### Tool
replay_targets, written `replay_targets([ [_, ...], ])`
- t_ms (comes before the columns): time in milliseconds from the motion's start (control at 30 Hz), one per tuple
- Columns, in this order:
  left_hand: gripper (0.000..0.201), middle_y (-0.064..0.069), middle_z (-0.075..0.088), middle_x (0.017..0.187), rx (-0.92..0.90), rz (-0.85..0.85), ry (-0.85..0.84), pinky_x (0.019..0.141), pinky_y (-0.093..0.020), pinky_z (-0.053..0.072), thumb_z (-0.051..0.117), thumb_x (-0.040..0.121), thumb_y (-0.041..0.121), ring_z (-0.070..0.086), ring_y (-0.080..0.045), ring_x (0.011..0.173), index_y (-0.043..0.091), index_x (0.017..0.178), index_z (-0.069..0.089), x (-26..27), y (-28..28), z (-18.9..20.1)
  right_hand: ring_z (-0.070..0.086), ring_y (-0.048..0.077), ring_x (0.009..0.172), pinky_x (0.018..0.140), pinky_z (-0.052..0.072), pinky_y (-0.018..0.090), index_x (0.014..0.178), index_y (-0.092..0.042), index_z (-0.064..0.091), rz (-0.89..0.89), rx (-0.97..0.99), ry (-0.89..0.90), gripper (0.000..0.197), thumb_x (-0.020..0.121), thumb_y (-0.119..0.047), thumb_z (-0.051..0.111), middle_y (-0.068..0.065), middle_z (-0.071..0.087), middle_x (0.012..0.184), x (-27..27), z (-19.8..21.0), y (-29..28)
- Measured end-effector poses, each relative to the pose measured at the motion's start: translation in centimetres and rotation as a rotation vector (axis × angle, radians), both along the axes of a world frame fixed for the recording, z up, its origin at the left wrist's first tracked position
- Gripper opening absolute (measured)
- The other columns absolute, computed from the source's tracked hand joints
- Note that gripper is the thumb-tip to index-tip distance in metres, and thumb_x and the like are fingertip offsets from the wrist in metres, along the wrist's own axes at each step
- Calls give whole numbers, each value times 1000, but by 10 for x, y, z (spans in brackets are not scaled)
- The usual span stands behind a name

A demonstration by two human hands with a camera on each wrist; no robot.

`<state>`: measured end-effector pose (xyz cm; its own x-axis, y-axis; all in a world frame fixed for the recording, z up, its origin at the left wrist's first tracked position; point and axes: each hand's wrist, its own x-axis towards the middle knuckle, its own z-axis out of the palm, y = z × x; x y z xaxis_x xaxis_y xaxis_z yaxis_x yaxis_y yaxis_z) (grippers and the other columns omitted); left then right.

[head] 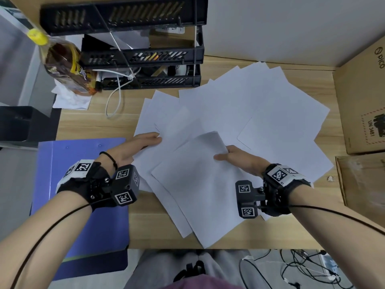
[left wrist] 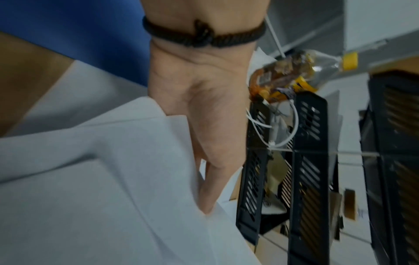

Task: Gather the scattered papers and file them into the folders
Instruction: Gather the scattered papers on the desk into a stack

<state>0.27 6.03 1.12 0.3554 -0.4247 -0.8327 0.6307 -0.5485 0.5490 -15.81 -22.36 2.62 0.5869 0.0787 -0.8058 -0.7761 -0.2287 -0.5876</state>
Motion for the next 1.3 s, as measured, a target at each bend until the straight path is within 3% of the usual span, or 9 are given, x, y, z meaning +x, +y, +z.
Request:
replay_targets([
  [100,54,1,62,127,-37,83,24,102,-37,45,73,80,39,56,-16,120,24,129,57,-12,1,-1,64,8,73,61,50,10,90,-17,60,-61,30,21,14,99,-11,51,-3,67,88,0,1,6],
  [233,42,-9,66,112,-240,144,144,88,-34,52,75,77,28,65,-24,97,14,114,64,-21,0,0,66,22,102,97,49,31,117,-10,61,-19,45,51,27,95,-25,59,7,68,115,6,-4,21],
  [400,35,-5,70,97,-264,123,133,73,-29,57,80,67,32,69,-20,84,16,97,67,-24,-2,2,65,12,79,66,51,13,119,-4,60,-21,72,20,25,101,-16,47,1,67,97,9,-2,33],
  [500,43,-2,71,99,-206,142,112,75,-28,56,85,63,33,69,-18,88,18,100,69,-25,9,-6,68,11,77,66,54,15,120,-4,61,-10,85,26,26,102,-16,46,3,69,99,5,-4,32],
  [667,70,10,57,134,-47,143,65,114,-36,30,75,71,58,50,-13,127,25,129,56,-32,45,-24,65,24,88,76,53,25,125,-3,58,29,42,13,29,102,-14,43,12,67,111,9,-8,33],
  [867,98,-4,69,117,-130,277,113,76,-32,58,95,31,46,69,-20,101,23,121,63,-56,77,-27,66,37,100,95,52,50,111,-4,62,-8,-187,-93,24,96,-15,46,23,67,112,33,-13,40],
  [967,103,-10,62,130,-212,307,119,92,-44,54,95,43,31,61,-29,116,18,135,51,-69,87,-31,59,35,115,104,43,51,106,-13,66,63,-274,-136,30,84,-31,55,13,67,113,47,-17,45],
  [1200,50,8,70,115,-80,235,-94,92,-33,52,81,72,24,65,-15,108,33,117,62,-88,56,-25,67,29,94,91,52,40,120,-2,62,103,-60,-46,28,96,-12,51,19,69,116,51,-13,64],
  [1300,35,17,73,100,-80,95,-99,78,-21,54,75,81,18,69,-3,94,33,110,64,-71,48,-15,67,27,98,85,54,34,124,-5,60,53,-26,-46,29,96,-13,55,14,69,117,47,-13,58],
])
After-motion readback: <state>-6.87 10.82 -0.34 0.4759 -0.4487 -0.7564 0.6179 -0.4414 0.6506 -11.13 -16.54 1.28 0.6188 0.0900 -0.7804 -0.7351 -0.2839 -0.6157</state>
